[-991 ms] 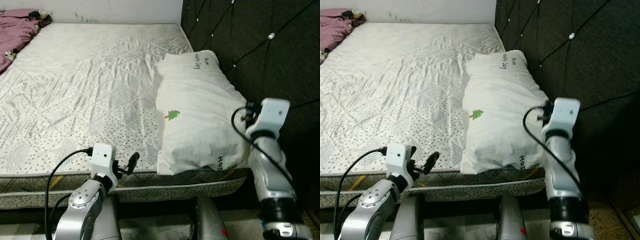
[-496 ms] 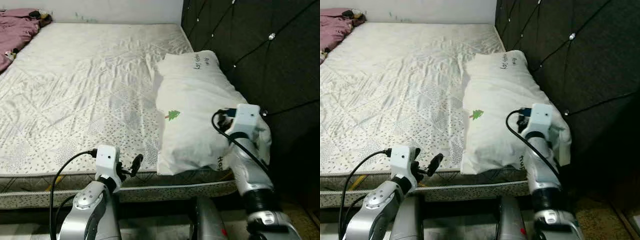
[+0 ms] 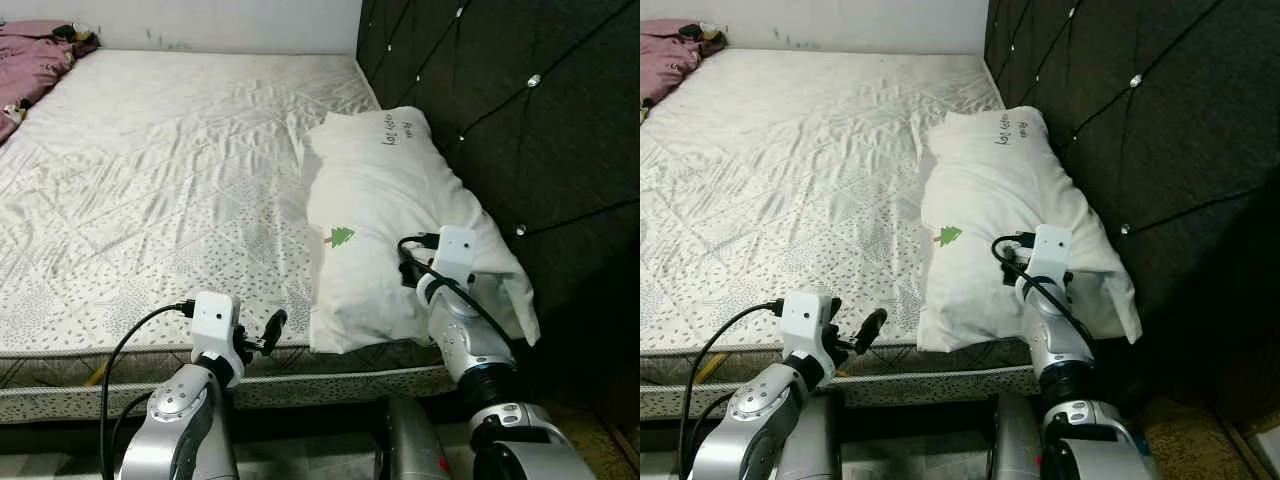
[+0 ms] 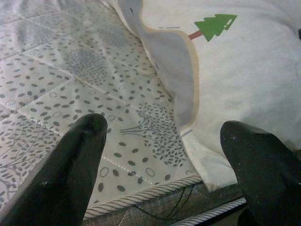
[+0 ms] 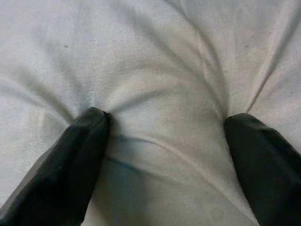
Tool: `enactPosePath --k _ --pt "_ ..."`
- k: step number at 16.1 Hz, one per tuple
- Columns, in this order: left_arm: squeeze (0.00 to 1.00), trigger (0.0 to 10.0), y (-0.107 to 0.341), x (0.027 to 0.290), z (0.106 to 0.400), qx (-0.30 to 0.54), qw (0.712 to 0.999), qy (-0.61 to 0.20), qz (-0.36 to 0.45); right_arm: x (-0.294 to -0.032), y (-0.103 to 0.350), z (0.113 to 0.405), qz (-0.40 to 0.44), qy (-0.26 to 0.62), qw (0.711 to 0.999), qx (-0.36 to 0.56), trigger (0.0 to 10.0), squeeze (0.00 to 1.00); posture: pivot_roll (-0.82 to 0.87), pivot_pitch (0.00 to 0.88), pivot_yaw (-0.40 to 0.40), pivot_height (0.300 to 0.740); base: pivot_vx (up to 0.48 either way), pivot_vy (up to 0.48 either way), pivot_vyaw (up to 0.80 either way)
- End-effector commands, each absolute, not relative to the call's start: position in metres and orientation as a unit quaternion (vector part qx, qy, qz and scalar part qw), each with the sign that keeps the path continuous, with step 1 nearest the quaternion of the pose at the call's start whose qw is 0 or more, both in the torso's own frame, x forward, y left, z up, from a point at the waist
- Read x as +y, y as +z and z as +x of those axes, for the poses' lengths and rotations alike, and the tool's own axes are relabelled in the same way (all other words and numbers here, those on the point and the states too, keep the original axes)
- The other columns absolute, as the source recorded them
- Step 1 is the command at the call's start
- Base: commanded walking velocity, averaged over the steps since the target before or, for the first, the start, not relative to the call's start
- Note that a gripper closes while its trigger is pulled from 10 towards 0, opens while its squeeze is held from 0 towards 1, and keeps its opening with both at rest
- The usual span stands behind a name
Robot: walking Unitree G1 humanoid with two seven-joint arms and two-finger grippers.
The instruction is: Clean up the room
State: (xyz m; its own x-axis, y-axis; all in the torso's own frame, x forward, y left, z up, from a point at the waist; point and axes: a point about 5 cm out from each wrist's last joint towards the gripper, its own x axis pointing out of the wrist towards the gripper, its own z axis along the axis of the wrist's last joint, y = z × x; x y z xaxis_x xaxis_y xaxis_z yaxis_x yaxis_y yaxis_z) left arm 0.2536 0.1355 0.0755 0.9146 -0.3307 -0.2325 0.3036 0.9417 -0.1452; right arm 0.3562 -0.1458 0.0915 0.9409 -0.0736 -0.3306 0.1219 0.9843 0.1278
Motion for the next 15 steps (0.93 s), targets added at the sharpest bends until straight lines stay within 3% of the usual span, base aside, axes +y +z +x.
enactPosePath --k 1,2,3,4,10,15 --pt "0.00 10.0 0.076 0.135 0.256 0.122 0.979 -0.157 -0.048 -0.143 0.081 0.352 0.098 -0.048 0.977 0.186 10.0 1.00 0.04 0.012 -0.053 0.546 0.000 0.000 0.00" --pt "0.00 10.0 0.082 0.136 0.260 0.103 0.982 -0.150 -0.050 -0.143 0.110 0.359 0.088 -0.033 0.992 0.086 10.0 1.00 0.03 0.006 -0.052 0.546 0.000 0.000 0.00" --pt "0.00 10.0 0.084 0.138 0.263 0.094 0.984 -0.143 -0.050 -0.142 0.121 0.361 0.071 -0.020 0.996 0.054 10.0 0.96 0.03 0.004 -0.051 0.546 0.000 0.000 0.00" --pt "0.00 10.0 0.090 0.140 0.267 0.074 0.987 -0.130 -0.058 -0.141 0.137 0.362 0.079 -0.009 0.997 0.007 10.0 0.00 0.03 0.003 -0.050 0.546 0.000 0.000 0.00" --pt "0.00 10.0 0.089 0.135 0.267 0.065 0.987 -0.128 -0.068 -0.147 0.172 0.359 0.069 -0.009 0.994 -0.085 10.0 0.00 0.02 0.000 -0.048 0.550 0.000 0.000 0.00" --pt "0.00 10.0 0.088 0.134 0.269 0.067 0.987 -0.130 -0.067 -0.146 0.173 0.357 0.080 -0.011 0.993 -0.083 10.0 0.00 0.02 0.008 -0.043 0.614 0.000 0.000 0.00"
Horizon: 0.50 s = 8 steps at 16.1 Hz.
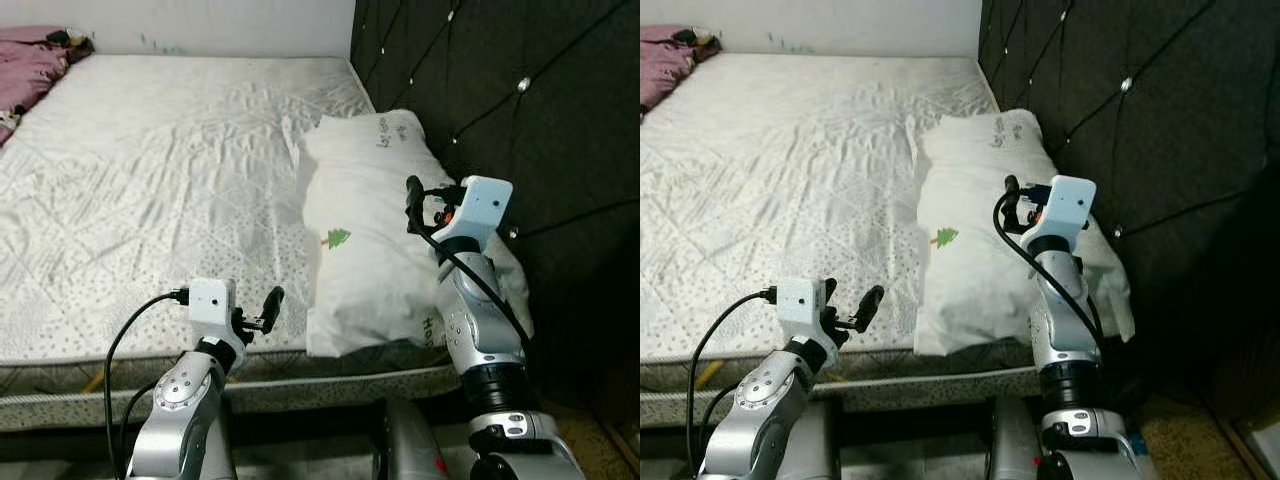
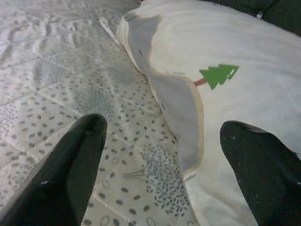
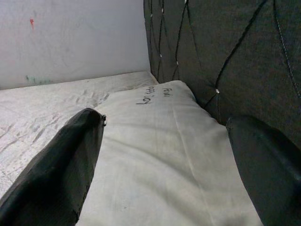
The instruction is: Clean up the room
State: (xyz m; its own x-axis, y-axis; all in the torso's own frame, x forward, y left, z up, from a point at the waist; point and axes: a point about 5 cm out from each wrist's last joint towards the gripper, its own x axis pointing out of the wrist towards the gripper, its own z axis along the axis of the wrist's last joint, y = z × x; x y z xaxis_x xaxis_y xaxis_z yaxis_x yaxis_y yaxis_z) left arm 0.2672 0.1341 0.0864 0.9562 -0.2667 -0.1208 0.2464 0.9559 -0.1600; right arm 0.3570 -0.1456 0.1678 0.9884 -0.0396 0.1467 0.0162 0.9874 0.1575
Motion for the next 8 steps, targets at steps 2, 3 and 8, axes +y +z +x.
enactPosePath --k 2,3,8 --pt "0.00 10.0 0.0876 0.1342 0.2683 0.067 0.987 -0.129 -0.066 -0.1457 0.1729 0.3556 0.083 -0.010 0.993 -0.082 10.0 0.00 0.02 0.010 -0.042 0.629 0.000 0.000 0.00" --pt "0.00 10.0 0.0872 0.1341 0.2681 0.068 0.987 -0.129 -0.066 -0.1457 0.1727 0.3554 0.083 -0.010 0.993 -0.081 10.0 0.00 0.02 0.010 -0.042 0.639 0.000 0.000 0.00" --pt "0.00 10.0 0.0871 0.1336 0.2689 0.069 0.987 -0.128 -0.068 -0.1461 0.1737 0.3559 0.082 -0.012 0.993 -0.081 10.0 0.00 0.02 0.008 -0.043 0.694 0.000 0.000 0.00"
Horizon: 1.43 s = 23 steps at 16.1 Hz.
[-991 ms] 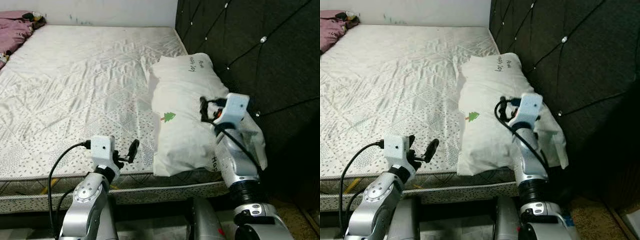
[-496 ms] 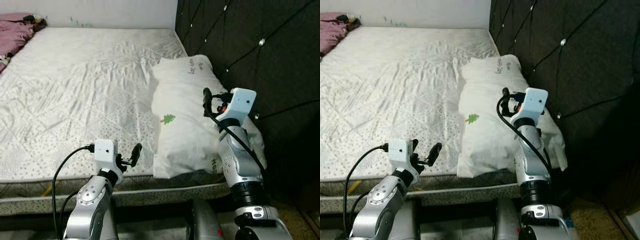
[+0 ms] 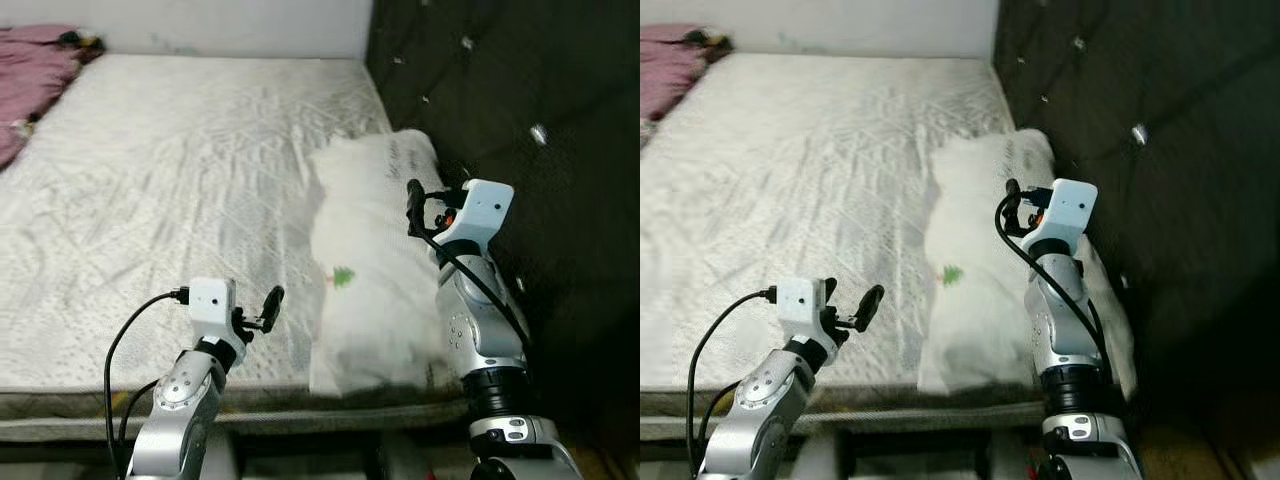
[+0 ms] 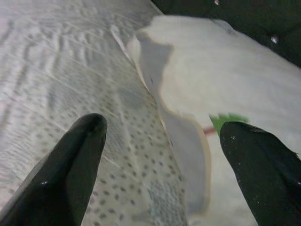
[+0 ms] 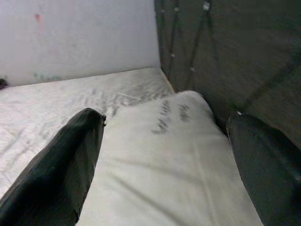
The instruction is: Clean up the room
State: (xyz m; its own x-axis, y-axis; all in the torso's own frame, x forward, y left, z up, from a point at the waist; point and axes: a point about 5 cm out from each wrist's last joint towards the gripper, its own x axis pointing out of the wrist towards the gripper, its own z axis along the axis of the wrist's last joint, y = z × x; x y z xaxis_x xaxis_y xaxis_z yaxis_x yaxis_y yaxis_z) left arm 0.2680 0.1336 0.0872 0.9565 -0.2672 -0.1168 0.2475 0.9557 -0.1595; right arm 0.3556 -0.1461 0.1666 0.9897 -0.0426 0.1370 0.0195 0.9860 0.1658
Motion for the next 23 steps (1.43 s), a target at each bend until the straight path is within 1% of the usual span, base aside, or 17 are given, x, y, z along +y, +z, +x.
enactPosePath --k 1,3,4,5,9,10,11,13,15,18,19,23 --pt "0.00 10.0 0.087 0.134 0.269 0.069 0.987 -0.127 -0.070 -0.147 0.173 0.355 0.082 -0.015 0.993 -0.081 10.0 0.00 0.02 0.008 -0.043 0.704 0.000 0.000 0.00" --pt "0.00 10.0 0.088 0.134 0.269 0.064 0.988 -0.124 -0.072 -0.150 0.171 0.353 0.079 -0.019 0.994 -0.077 10.0 0.00 0.02 0.007 -0.043 0.729 0.000 0.000 0.00" --pt "0.00 10.0 0.087 0.143 0.273 0.069 0.995 -0.064 -0.025 -0.153 0.170 0.351 0.075 -0.022 0.994 -0.075 10.0 0.00 0.02 0.003 -0.046 0.740 0.000 0.000 0.00" --pt "0.00 10.0 0.084 0.151 0.278 0.081 0.996 -0.012 0.026 -0.158 0.168 0.347 0.069 -0.024 0.995 -0.072 10.0 0.00 0.02 0.003 -0.046 0.740 0.000 0.000 0.00" --pt "0.00 10.0 0.091 0.160 0.276 0.060 0.998 0.008 -0.035 -0.171 0.154 0.331 0.046 -0.022 0.998 -0.048 10.0 0.00 0.02 0.003 -0.046 0.740 0.000 0.000 0.00" --pt "0.00 10.0 0.092 0.164 0.276 0.064 0.996 0.027 -0.055 -0.171 0.151 0.327 0.043 -0.021 0.998 -0.042 10.0 0.00 0.02 0.000 -0.051 0.740 0.000 0.000 0.00" --pt "0.00 10.0 0.096 0.165 0.277 0.051 0.996 0.011 -0.076 -0.172 0.147 0.323 0.041 -0.020 0.998 -0.036 10.0 0.00 0.02 0.000 -0.051 0.740 0.000 0.000 0.00" --pt "0.00 10.0 0.099 0.169 0.277 0.038 0.997 0.011 -0.059 -0.170 0.145 0.319 0.044 -0.020 0.998 -0.027 10.0 0.00 0.02 0.000 -0.047 0.740 0.000 0.000 0.00" --pt "0.00 10.0 0.104 0.166 0.278 0.023 0.997 -0.001 -0.070 -0.164 0.145 0.318 0.059 -0.015 0.998 -0.026 10.0 0.00 0.03 0.000 -0.044 0.740 0.000 0.000 0.00" --pt "0.00 10.0 0.103 0.164 0.277 0.025 0.997 -0.001 -0.080 -0.162 0.144 0.318 0.059 -0.015 0.998 -0.022 10.0 0.00 0.03 0.000 -0.043 0.740 0.000 0.000 0.00" --pt "0.00 10.0 0.105 0.162 0.276 0.008 0.997 -0.008 -0.081 -0.162 0.143 0.317 0.060 -0.016 0.998 -0.018 10.0 0.00 0.03 0.000 -0.043 0.740 0.000 0.000 0.00" --pt "0.00 10.0 0.105 0.159 0.275 0.008 0.997 -0.011 -0.082 -0.161 0.140 0.317 0.073 -0.018 0.997 -0.008 10.0 0.00 0.03 0.000 -0.045 0.740 0.000 0.000 0.00"
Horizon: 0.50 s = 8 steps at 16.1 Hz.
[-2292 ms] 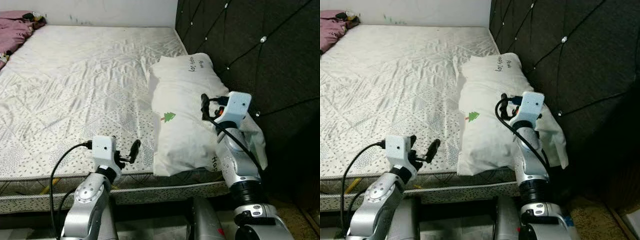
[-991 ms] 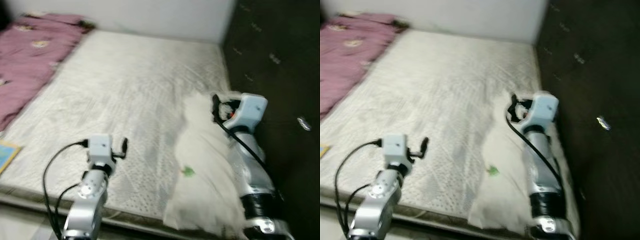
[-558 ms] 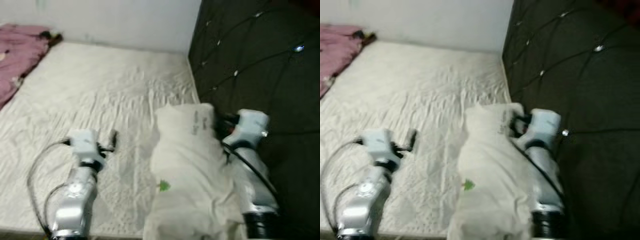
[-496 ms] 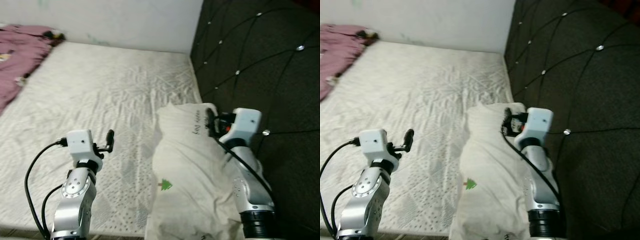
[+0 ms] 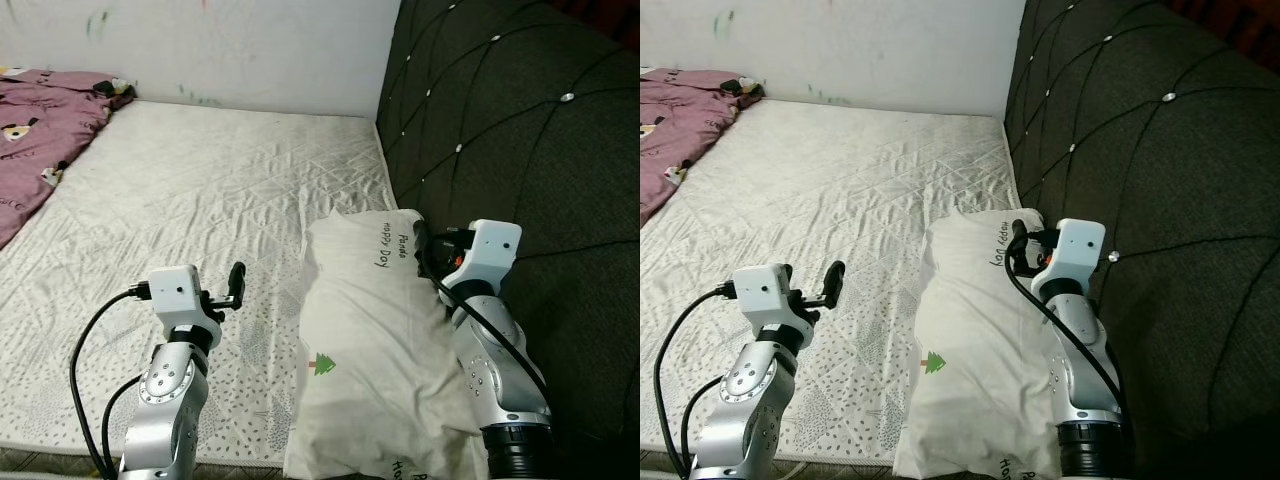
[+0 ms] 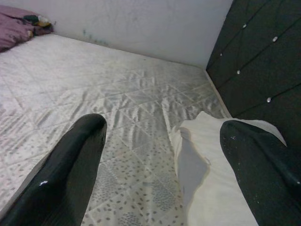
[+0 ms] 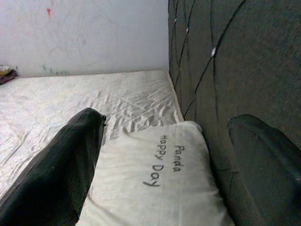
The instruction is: Clean up the room
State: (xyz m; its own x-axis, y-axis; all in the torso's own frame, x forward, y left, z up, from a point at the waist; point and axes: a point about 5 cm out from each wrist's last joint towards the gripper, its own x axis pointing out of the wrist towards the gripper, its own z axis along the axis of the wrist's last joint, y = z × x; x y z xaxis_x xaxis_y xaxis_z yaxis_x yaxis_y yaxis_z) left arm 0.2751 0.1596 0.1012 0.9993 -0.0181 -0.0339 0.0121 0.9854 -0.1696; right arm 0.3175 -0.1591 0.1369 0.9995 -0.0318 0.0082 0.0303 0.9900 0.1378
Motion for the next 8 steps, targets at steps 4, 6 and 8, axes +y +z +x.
enactPosePath --k 4,6,8 --pt "0.00 10.0 0.1034 0.1620 0.2759 0.010 0.996 -0.012 -0.092 -0.1574 0.1377 0.3168 0.075 -0.012 0.997 -0.001 10.0 0.00 0.02 0.005 -0.046 0.740 0.000 0.000 -0.54" --pt "0.00 10.0 0.1039 0.1612 0.2758 0.009 0.995 -0.015 -0.094 -0.1572 0.1385 0.3172 0.076 -0.011 0.997 -0.002 10.0 0.00 0.02 0.005 -0.046 0.740 0.000 0.144 -0.40" --pt "0.00 10.0 0.1040 0.1591 0.2745 0.007 0.995 -0.021 -0.096 -0.1551 0.1397 0.3180 0.076 -0.008 0.997 -0.004 10.0 0.00 0.02 0.010 -0.045 0.740 0.000 0.289 0.00"
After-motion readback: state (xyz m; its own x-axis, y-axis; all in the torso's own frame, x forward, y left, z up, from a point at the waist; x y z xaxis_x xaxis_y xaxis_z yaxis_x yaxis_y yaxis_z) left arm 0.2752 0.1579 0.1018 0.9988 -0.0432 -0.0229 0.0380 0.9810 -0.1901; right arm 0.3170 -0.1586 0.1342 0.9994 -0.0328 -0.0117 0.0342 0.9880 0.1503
